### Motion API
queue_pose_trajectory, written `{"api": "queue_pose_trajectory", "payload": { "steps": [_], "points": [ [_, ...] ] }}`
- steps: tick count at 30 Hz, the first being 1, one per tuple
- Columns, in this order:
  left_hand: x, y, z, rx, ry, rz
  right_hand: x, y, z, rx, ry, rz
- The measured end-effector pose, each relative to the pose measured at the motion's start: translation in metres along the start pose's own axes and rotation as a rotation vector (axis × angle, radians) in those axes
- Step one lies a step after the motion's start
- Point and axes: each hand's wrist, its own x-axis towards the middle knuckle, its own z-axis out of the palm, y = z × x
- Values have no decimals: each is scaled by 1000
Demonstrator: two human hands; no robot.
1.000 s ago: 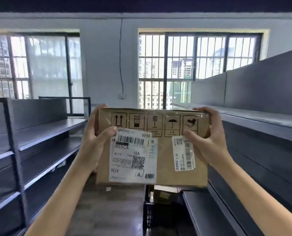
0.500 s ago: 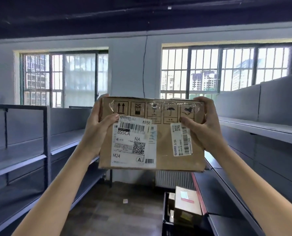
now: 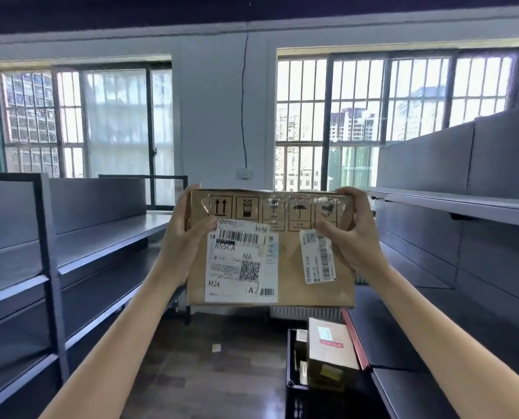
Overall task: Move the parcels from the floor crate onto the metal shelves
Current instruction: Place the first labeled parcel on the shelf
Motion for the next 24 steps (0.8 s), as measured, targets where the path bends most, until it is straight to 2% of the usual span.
{"api": "queue_pose_trajectory", "payload": {
  "steps": [9, 18, 24],
  "points": [
    [77, -104, 30, -5, -17, -79, 54, 130, -12, 51, 63, 74],
    [159, -215, 53, 26, 46, -172, 132, 248, -19, -42, -12, 119],
    [201, -292, 44, 46, 79, -220, 166, 324, 0, -78, -12, 142]
  ]
}}
